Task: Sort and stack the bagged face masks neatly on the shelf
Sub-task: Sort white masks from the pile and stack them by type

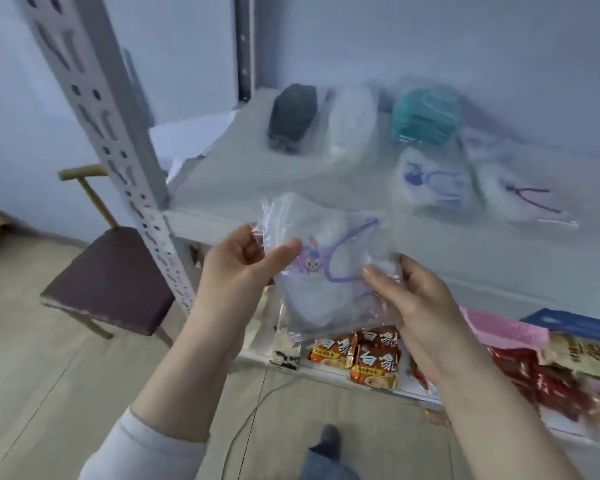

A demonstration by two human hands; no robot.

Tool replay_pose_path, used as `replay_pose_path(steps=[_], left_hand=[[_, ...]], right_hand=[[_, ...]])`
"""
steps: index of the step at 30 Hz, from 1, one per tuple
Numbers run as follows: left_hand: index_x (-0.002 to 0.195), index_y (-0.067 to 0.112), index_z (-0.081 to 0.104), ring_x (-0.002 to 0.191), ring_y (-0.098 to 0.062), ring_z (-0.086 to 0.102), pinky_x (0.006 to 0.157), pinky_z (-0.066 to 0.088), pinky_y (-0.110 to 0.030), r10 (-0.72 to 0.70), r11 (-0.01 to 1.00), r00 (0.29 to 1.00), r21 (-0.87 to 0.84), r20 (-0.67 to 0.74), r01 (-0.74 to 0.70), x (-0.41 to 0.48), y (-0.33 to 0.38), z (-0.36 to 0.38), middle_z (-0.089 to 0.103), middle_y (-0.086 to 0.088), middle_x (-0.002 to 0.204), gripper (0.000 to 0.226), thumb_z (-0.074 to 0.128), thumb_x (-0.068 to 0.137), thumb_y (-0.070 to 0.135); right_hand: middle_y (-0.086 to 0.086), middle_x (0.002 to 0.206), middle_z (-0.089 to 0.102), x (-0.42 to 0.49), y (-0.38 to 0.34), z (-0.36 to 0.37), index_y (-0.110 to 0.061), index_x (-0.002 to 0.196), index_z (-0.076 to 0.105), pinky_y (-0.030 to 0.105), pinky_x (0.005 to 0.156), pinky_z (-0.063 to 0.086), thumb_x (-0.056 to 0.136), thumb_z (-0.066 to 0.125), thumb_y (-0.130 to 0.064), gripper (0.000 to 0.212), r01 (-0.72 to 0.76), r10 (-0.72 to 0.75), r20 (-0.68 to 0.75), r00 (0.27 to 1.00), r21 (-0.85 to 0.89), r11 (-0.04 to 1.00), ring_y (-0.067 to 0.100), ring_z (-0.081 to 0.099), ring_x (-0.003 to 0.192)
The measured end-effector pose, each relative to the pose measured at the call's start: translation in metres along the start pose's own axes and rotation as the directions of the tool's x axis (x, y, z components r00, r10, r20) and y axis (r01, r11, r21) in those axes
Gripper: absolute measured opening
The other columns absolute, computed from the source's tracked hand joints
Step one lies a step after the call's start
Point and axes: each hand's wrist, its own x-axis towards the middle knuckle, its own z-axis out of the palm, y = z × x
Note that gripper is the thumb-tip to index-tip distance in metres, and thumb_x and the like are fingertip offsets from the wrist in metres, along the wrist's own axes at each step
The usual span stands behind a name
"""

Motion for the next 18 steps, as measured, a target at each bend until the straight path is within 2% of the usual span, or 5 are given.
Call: replay_pose_path(steps=[5,11,13,16,18], left_hand=[[0.083,0.012,0.067,0.069,-0.013,0.067,0.069,0.054,-0.03,0.038,0.995,0.986,0.083,0.163,-0.052,0.041,0.004,0.086,0.073,-0.001,0.074,0.013,0.072,0.073,0.019],[0.082,0.017,0.069,0.072,-0.021,0.063,0.077,0.053,-0.049,0.061,0.976,0.981,0.196,0.183,-0.098,0.083,0.004,0.175,0.071,-0.013,0.081,0.011,0.077,0.076,0.02],[0.08,0.018,0.067,0.071,-0.02,0.062,0.075,0.053,-0.046,0.065,0.97,0.978,0.218,0.2,-0.109,0.097,0.007,0.203,0.07,-0.015,0.08,0.012,0.077,0.076,0.018],[0.08,0.017,0.064,0.071,-0.027,0.062,0.074,0.052,-0.044,0.11,0.942,0.964,0.283,0.243,-0.179,0.129,0.016,0.245,0.068,-0.017,0.079,0.018,0.077,0.073,0.026],[0.082,0.015,0.061,0.078,-0.033,0.063,0.076,0.052,-0.042,0.142,0.902,0.95,0.358,0.278,-0.24,0.159,0.026,0.277,0.068,-0.013,0.081,0.025,0.076,0.071,0.032]], right_hand=[[-0.003,0.1,0.068,0.015,-0.017,-0.067,-0.014,0.107,0.063,0.05,0.101,0.042,0.054,0.078,-0.058,0.071,0.027,-0.031,-0.198,0.98,-0.02,0.999,0.026,0.061,0.107],[-0.011,0.092,0.071,0.045,-0.039,-0.147,-0.023,0.101,0.062,0.025,0.08,0.047,0.054,0.068,-0.045,0.053,0.09,-0.102,-0.267,0.958,-0.056,0.994,0.006,0.067,0.089],[-0.007,0.089,0.072,0.059,-0.049,-0.172,-0.02,0.1,0.063,0.028,0.08,0.048,0.063,0.07,-0.04,0.042,0.077,-0.097,-0.289,0.952,-0.08,0.994,0.009,0.067,0.085],[-0.004,0.072,0.066,0.088,-0.067,-0.204,-0.014,0.085,0.063,0.022,0.063,0.045,0.084,0.064,-0.018,0.004,0.107,-0.131,-0.35,0.928,-0.087,0.99,0.008,0.061,0.065],[0.005,0.071,0.062,0.117,-0.082,-0.225,-0.012,0.081,0.06,0.02,0.052,0.046,0.087,0.061,-0.012,0.006,0.108,-0.135,-0.414,0.9,-0.088,0.99,0.017,0.06,0.064]])
